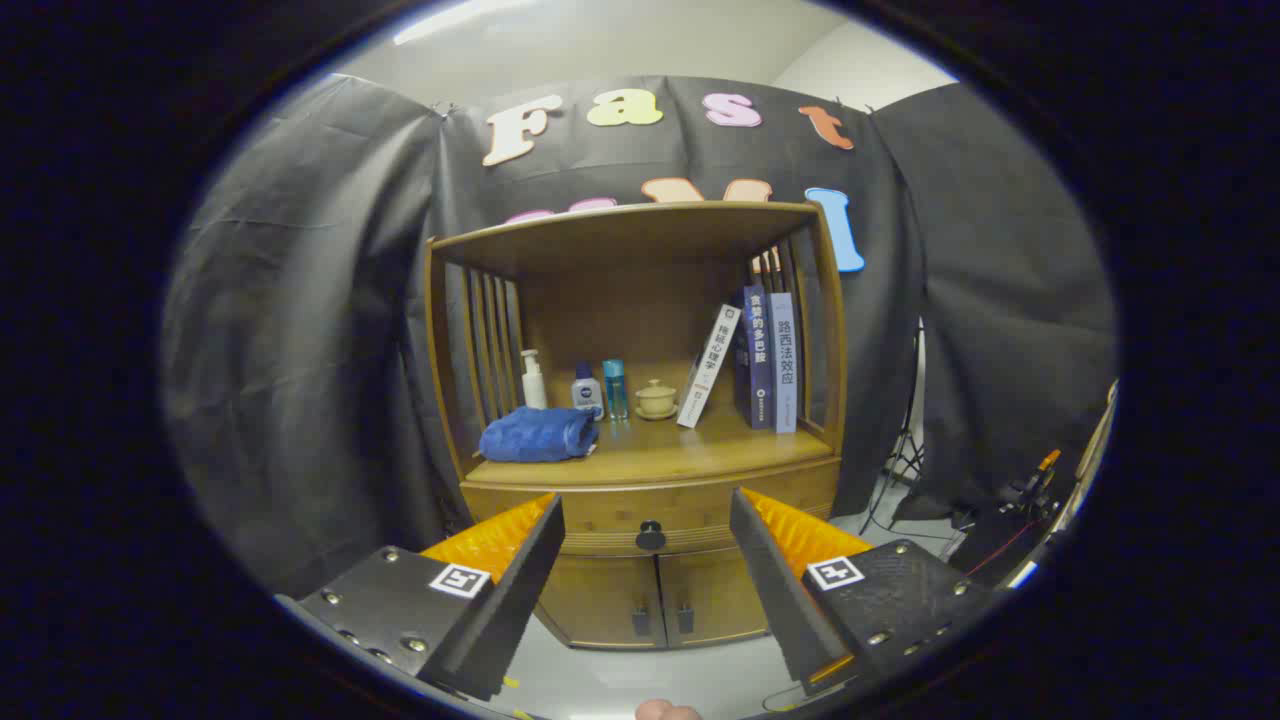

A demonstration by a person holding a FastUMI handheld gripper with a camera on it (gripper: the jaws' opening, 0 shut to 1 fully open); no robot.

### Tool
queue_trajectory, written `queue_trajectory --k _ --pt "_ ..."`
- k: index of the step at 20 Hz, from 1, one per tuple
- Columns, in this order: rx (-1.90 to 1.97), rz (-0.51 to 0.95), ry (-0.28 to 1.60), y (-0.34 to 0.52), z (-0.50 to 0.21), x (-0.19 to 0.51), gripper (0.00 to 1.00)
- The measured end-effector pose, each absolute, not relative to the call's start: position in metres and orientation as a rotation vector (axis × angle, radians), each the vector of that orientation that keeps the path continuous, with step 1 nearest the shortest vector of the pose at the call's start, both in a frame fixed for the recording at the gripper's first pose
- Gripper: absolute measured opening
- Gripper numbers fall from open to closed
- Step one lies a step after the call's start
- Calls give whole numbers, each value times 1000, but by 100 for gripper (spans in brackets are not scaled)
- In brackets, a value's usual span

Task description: Pull open the drawer, take out the items inside it, and place them on the countertop above the cabinet.

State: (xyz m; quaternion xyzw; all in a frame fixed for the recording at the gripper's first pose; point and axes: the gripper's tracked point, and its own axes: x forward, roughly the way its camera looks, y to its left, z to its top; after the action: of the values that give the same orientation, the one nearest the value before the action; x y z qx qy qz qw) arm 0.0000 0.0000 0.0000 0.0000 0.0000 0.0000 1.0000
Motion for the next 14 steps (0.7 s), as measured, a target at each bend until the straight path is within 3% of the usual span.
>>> queue_trajectory --k 14 --pt "1 55 -14 40 7 -3 99"
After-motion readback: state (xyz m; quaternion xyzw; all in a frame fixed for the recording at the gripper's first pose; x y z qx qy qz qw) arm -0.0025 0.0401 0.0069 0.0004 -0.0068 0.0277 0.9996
